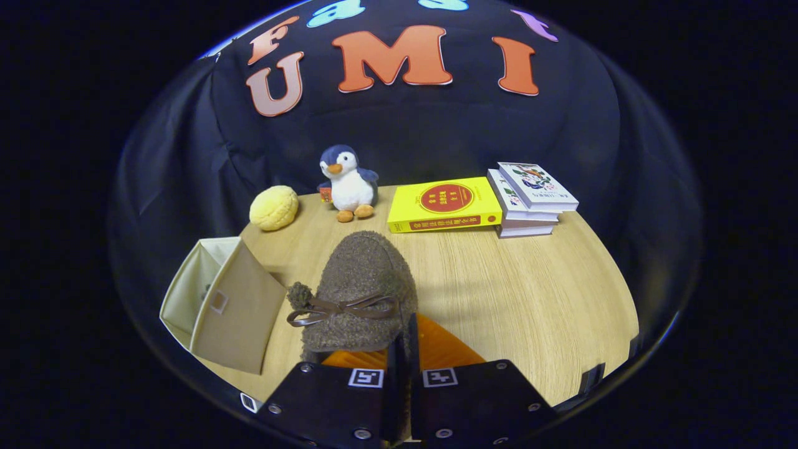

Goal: Open the storage box then place both shoes into the box .Put the left shoe in first, then the right shoe, with the right side of both shoes facing outward in a uniform manner.

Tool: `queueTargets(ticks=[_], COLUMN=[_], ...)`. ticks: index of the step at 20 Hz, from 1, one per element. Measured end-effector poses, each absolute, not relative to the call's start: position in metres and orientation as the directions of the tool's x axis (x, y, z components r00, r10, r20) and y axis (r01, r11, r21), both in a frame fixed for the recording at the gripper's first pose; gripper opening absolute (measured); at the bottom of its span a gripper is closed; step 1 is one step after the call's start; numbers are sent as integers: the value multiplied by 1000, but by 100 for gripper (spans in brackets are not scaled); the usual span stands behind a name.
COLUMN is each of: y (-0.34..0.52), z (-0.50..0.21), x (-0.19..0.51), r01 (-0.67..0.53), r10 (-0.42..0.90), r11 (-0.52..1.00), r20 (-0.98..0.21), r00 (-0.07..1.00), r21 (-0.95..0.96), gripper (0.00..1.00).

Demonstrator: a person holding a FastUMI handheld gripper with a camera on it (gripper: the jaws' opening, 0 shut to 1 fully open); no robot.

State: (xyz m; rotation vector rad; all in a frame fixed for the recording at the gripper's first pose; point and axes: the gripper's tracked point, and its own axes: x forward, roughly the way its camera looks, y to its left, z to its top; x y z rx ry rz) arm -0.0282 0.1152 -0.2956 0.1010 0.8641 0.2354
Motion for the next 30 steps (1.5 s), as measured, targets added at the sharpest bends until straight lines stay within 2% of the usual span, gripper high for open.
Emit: queueTargets(ticks=[16,24,30], y=[313,396,418], z=[-212,-233,-272], x=[-32,-54,-63], r01=[-372,-393,-382], r10=[428,449,392], r11=[895,878,896], r20=[-713,-755,-811], r00=[555,478,434], r21=[247,274,228], gripper=[8,8,8])
